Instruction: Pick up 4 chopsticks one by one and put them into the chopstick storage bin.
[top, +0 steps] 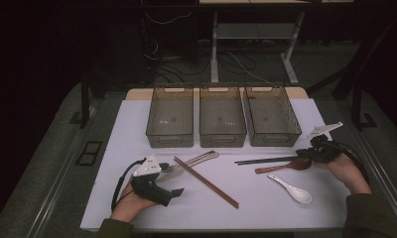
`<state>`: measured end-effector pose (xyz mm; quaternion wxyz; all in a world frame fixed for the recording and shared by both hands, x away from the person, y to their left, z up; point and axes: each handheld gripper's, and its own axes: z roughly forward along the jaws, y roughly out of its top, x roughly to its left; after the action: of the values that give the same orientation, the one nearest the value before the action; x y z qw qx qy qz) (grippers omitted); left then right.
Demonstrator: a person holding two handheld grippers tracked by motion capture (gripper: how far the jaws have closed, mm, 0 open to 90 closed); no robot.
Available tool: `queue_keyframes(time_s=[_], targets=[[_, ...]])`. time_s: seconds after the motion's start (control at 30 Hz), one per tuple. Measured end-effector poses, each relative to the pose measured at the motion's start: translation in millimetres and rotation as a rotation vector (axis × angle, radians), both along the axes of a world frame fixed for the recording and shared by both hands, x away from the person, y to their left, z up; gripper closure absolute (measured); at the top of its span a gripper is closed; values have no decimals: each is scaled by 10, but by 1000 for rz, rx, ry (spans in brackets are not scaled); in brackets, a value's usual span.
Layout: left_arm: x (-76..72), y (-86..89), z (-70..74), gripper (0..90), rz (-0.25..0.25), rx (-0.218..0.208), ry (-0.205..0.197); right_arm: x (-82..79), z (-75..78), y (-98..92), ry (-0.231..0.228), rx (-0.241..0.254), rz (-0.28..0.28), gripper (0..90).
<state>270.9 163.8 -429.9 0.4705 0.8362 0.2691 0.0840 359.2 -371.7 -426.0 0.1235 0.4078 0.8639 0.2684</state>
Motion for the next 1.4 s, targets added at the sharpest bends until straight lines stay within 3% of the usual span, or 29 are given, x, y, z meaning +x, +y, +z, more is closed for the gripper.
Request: queue_keyframes(time_s=[0.23,0.43,0.93,1.17,1.27,1.4], targets=[[1,5,0,0,0,1,1,13,-47,13,11,-34,-10,895],[-1,9,3,0,1,-1,-1,-25,-34,2,27,-33,1,895],[-3,12,9,0,2,-4,-1,-218,-66,-29,64,-57,32,895],[-6,13,12,0,3,-7,-3,-395,-58,10,79,-63,86,895],[-3,15,10,0,4,-5,-1,-413,-30,17,64,-66,103,894],[1,7,5,0,4,-2,-1,-291,73,44,5,-32,104,894]])
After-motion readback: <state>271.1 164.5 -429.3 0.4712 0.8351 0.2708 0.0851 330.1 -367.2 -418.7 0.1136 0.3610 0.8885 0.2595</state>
